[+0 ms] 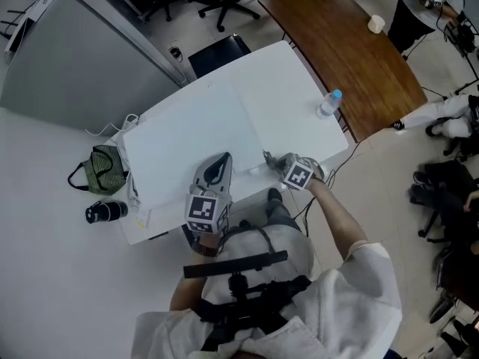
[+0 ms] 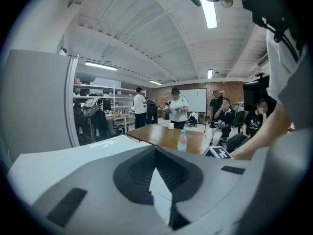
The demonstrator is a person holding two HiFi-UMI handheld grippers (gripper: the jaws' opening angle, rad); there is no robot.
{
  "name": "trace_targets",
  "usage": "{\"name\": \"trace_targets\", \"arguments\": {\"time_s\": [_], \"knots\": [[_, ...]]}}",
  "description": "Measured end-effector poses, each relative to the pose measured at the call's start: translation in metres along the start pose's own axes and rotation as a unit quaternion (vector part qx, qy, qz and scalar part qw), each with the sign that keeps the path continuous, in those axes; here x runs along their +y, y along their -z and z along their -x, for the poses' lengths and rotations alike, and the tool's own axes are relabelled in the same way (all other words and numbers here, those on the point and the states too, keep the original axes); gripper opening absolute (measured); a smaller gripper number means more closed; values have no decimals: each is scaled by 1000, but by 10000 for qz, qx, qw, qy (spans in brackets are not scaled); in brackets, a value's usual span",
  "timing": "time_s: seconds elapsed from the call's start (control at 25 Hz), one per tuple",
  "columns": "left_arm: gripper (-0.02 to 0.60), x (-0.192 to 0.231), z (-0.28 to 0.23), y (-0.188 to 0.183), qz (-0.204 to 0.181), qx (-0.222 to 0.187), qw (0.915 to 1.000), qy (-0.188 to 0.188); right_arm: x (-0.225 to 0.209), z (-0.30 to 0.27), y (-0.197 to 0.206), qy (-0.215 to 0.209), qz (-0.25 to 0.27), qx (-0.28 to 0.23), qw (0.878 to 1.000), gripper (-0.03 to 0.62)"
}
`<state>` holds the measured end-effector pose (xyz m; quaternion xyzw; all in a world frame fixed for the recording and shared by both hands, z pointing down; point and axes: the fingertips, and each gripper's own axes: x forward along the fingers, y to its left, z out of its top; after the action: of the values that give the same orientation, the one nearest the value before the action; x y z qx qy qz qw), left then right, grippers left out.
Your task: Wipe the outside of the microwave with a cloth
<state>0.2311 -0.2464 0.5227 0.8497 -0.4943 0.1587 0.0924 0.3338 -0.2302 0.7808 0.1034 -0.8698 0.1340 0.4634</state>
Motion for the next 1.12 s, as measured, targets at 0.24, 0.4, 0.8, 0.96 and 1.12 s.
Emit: {"name": "trace_targets", "arguments": {"time_s": [0.24,0.4,0.8,0.96,1.12], "knots": [[8,6,109,27,53,-270,9996,98,136,43,-63,620,-712,-1197,9883,20],[8,33,207,52,268,-440,9984,-212,221,84,-164,1279,-814,-2399,9589,20],[8,85,360,93,682,-641,9921,-841,318,128,-279,2000,-1217,-3842,8931,20],[8,69,375,86,528,-822,9910,-915,335,129,-273,1991,-1256,-3904,8900,20],[8,55,372,75,502,-948,9893,-990,334,140,-267,2022,-1175,-3948,8885,18]]}}
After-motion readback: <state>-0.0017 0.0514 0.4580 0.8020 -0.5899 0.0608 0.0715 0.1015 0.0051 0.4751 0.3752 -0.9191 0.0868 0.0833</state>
